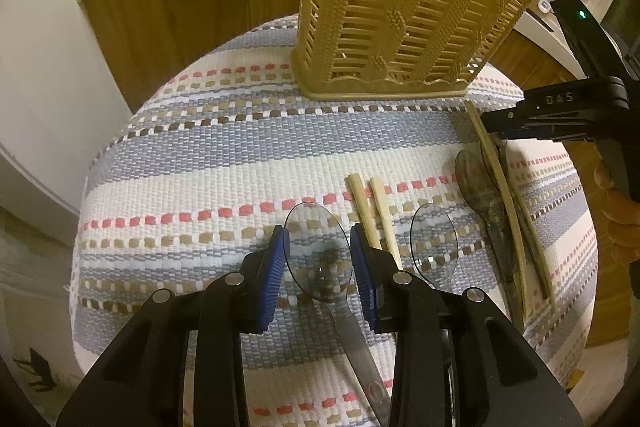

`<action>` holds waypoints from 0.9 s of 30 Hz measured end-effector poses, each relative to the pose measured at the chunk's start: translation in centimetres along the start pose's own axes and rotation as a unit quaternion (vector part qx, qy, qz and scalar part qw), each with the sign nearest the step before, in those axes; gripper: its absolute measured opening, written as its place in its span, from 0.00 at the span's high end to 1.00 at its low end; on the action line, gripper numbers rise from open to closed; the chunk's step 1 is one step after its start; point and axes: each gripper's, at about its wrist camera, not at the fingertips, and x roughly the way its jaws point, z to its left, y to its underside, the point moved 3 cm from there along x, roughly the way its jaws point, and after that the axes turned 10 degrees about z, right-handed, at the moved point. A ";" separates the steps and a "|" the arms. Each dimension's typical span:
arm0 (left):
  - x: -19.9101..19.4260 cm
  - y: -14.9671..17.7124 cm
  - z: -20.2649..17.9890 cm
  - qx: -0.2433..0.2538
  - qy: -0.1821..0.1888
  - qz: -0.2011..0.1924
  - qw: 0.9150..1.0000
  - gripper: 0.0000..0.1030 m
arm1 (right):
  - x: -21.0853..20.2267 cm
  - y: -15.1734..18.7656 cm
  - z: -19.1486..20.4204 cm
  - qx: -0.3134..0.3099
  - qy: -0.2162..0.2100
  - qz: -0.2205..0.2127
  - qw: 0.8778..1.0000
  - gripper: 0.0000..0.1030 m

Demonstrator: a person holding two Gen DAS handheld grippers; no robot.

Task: Organize utensils
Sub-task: 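Lower the left tool and grasp a clear plastic spoon while the right grasps another, then lift both clear spoons and carry them over the beige caddy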

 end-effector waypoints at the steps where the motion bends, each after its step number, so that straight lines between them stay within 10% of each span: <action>1: 0.1 -0.1 -0.2 0.000 -0.001 -0.001 1.000 0.70 | 0.1 -0.1 0.3 -0.003 0.004 0.002 1.000 0.63; 12: -0.9 -0.2 -0.6 0.005 -0.007 -0.027 1.000 0.70 | 2.2 0.9 4.1 -0.055 0.090 -0.003 0.994 0.69; 27: -8.5 0.3 -3.7 0.041 0.028 -0.155 0.987 0.71 | -7.5 9.4 0.8 -0.132 -0.009 -0.191 0.973 0.69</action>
